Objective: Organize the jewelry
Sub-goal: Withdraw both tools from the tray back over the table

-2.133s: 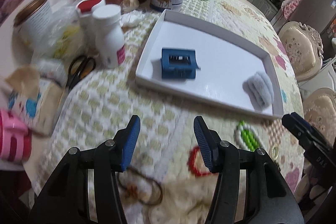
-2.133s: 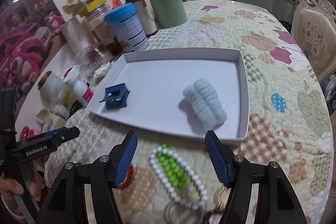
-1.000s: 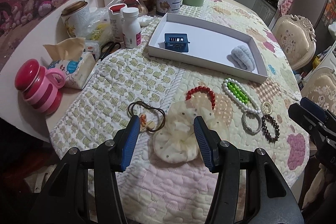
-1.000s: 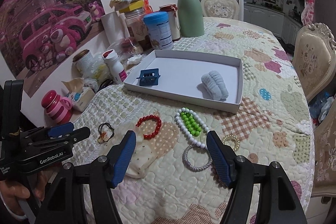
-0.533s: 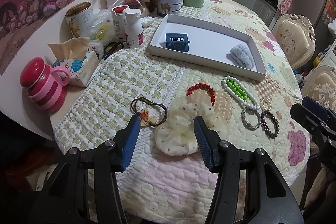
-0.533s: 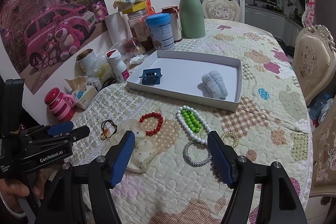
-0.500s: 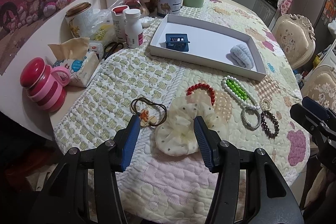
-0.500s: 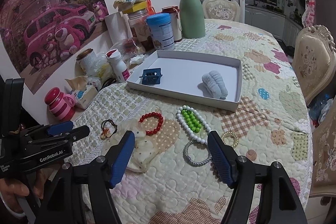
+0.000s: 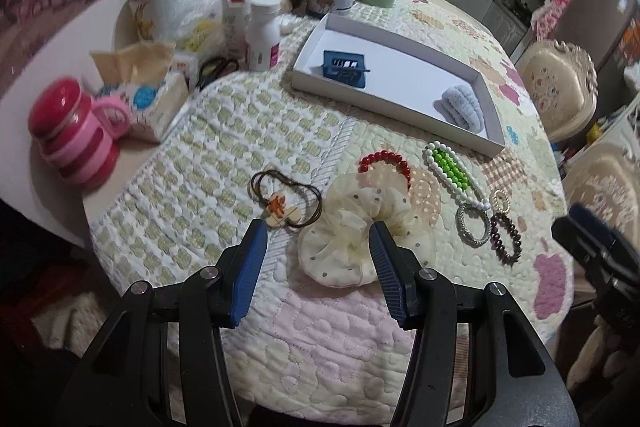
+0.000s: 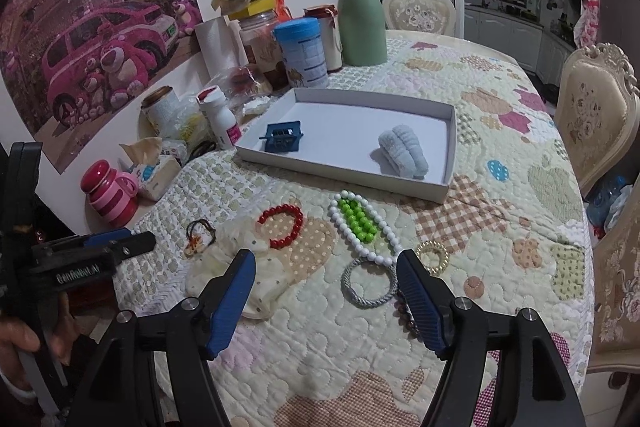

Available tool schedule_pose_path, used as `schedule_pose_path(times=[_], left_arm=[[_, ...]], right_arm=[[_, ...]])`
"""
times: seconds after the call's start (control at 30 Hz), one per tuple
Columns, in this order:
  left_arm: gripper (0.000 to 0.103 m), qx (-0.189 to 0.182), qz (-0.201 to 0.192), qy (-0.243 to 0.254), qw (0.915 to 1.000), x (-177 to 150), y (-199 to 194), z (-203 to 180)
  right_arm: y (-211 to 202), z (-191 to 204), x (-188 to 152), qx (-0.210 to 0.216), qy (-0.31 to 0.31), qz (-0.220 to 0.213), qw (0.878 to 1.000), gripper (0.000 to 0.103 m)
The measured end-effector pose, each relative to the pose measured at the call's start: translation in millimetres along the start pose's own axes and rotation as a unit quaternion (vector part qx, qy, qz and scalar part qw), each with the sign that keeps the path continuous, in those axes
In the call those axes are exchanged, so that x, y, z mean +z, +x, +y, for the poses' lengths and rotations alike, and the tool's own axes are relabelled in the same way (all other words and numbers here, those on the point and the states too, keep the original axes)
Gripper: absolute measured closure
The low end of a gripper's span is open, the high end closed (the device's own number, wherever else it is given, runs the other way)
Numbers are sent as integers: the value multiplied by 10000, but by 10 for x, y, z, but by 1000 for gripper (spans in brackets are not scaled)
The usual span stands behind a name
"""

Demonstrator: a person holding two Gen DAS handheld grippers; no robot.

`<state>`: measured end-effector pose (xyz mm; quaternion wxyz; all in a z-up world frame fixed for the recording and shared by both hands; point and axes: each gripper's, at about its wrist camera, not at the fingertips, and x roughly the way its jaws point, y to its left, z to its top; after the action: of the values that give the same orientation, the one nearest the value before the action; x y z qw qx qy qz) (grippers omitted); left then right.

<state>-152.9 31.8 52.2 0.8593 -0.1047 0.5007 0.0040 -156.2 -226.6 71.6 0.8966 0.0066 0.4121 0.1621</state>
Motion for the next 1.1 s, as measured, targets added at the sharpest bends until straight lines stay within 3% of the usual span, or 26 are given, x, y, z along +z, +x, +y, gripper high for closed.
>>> schedule_pose_path(times=[0.17, 0.5, 1.1], left_arm=[[50, -382, 349, -424, 9978, -6, 119, 208], [42, -499, 611, -361, 9962, -81, 309, 152], [41, -130, 566, 181, 9981, -49, 420, -58]], right_arm=[[92, -146, -115, -104, 103, 202, 9997, 32], [260, -352, -210, -257, 299, 446, 9982, 32], [300, -401, -185, -319, 411, 436, 9977, 32]])
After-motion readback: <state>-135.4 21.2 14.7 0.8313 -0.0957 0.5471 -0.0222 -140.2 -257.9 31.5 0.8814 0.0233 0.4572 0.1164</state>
